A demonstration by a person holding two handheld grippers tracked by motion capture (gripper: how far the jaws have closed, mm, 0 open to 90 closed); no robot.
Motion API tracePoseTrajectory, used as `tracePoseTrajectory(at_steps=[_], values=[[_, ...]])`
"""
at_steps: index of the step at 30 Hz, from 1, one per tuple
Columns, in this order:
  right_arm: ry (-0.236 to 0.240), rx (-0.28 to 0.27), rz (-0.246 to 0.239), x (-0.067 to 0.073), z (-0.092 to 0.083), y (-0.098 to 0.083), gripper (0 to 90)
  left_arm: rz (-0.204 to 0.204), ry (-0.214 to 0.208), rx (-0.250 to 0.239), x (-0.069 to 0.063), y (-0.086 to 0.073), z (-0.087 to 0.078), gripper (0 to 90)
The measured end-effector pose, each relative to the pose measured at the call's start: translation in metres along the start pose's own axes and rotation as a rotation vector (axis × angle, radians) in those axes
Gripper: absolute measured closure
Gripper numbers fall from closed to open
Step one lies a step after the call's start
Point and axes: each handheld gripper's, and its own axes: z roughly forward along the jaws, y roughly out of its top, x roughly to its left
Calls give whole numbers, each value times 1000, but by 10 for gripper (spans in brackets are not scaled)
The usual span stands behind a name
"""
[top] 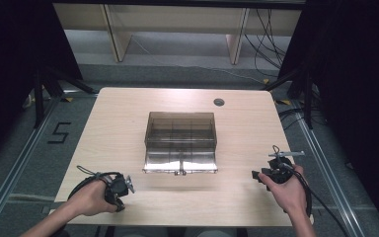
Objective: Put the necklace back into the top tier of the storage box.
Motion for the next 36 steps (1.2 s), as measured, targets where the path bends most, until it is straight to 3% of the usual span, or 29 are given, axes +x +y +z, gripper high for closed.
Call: tracePoseTrajectory(at_steps=[19,30,31,36], values=[[-4,-1,1,0,0,0,543,-29,19,-77,5,-10,-30,796],[-4,-5,0,-1,0,0,543,-36,26,-88,8,-9,-42,796],[12,-32,51,3,1,-2,543,-54,28,-115,8,-9,-44,796],[23,-18,66,4,0,-2,543,-61,25,-149,9,-10,-49,796]])
